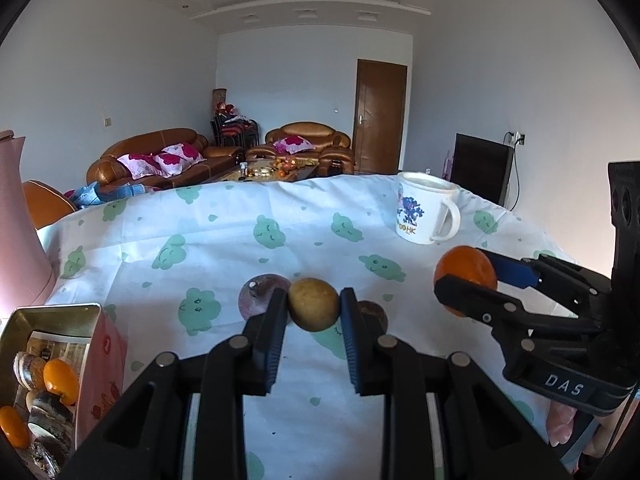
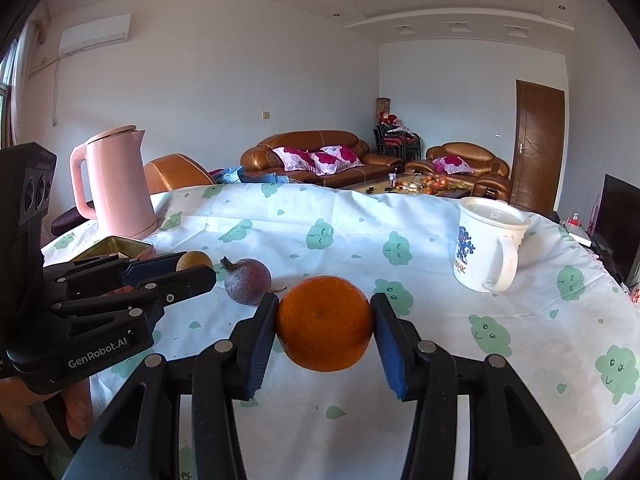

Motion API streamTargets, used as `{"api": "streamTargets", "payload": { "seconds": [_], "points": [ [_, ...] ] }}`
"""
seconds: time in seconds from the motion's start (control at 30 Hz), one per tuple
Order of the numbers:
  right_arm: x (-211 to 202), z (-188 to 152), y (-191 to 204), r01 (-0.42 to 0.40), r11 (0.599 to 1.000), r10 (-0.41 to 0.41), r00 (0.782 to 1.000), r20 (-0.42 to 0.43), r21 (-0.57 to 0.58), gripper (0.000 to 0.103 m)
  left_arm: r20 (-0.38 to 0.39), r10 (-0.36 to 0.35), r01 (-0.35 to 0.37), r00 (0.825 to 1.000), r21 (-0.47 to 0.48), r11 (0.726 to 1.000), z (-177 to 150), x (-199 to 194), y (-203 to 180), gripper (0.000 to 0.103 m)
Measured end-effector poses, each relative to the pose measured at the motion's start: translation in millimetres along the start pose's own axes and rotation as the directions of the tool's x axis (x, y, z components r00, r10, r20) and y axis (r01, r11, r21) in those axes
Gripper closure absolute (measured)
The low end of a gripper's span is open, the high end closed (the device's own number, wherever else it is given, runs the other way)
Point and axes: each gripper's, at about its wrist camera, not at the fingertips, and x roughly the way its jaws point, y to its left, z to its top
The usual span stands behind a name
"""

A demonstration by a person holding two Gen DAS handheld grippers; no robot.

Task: Organize fruits
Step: 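Lift the orange with the right tool while the left tool lifts the tan fruit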

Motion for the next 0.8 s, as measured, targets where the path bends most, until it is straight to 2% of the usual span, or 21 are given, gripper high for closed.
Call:
{"api": "streamTargets", "payload": {
  "seconds": [0.4, 0.63, 0.8],
  "points": [
    [-7, 0, 1, 0.004, 1.000, -0.004, 0.999, 0.042, -0.007, 0.054, 0.050, 0.031, -0.032, 0.998, 0.012, 0.999, -1, -9, -2, 0.075],
    [-20, -2, 4, 0.008, 1.000, -0.006, 0.994, 0.110, -0.019, 0.054, 0.080, 0.055, -0.058, 0.995, 0.032, 0.998, -2, -15, -6, 0.075],
    [-22, -1, 6, 0.014, 1.000, -0.012, 0.992, 0.127, -0.021, 0.054, 0.097, 0.071, -0.075, 0.993, 0.032, 0.997, -3, -21, -5, 0.075]
  ]
}}
